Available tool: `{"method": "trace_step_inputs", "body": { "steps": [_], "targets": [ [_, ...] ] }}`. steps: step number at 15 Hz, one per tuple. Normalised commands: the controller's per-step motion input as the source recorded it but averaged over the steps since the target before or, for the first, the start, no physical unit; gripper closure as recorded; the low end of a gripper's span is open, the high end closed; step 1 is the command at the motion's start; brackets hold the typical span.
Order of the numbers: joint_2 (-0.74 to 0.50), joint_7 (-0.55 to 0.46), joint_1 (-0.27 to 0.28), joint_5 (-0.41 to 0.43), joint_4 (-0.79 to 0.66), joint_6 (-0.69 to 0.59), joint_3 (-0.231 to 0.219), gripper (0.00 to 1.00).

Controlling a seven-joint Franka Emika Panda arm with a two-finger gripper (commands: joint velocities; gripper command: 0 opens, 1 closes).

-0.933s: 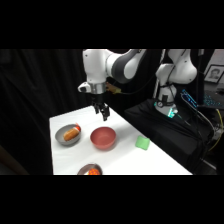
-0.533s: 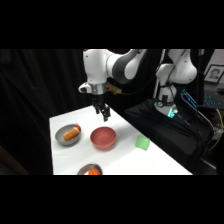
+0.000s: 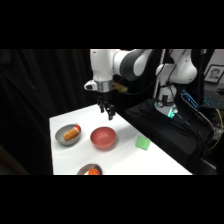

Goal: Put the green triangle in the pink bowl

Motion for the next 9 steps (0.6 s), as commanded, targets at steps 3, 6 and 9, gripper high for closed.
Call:
{"method": "trace_step_inputs", "body": {
  "steps": [3, 6, 9],
  "targets": [
    [-0.36, 0.11, 0.041, 0.031, -0.28, -0.01, 0.038, 0.0],
    [-0.38, 0.12, 0.046, 0.021, -0.27, -0.02, 0.048, 0.0],
    [-0.36, 0.13, 0.047, 0.03, -0.27, -0.02, 0.053, 0.0]
  ]
}}
